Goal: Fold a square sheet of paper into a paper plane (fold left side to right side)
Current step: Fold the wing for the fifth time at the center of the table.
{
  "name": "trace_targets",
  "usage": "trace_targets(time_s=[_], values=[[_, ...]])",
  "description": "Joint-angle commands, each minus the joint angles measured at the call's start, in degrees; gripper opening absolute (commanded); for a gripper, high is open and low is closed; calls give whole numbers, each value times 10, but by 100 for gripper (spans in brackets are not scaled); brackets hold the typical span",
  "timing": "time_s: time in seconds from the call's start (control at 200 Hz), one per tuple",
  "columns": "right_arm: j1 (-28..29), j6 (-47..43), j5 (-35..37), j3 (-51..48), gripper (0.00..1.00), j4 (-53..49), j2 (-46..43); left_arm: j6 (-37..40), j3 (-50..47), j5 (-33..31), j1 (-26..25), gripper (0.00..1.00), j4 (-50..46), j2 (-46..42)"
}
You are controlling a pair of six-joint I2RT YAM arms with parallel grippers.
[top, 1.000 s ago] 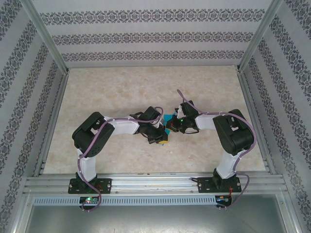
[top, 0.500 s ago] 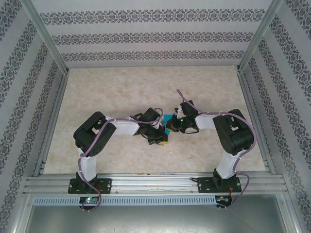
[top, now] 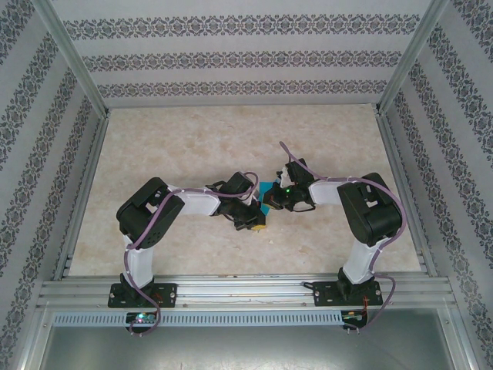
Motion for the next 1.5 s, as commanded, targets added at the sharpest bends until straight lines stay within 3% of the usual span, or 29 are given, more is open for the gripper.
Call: trace_targets(time_s=[0.0, 1.494], values=[[2, -17, 54, -20, 0, -96, 39, -5, -15, -5, -5, 2, -17, 3], [2, -29, 65, -10, 0, -121, 46, -10, -130, 9, -14, 1, 33, -48]])
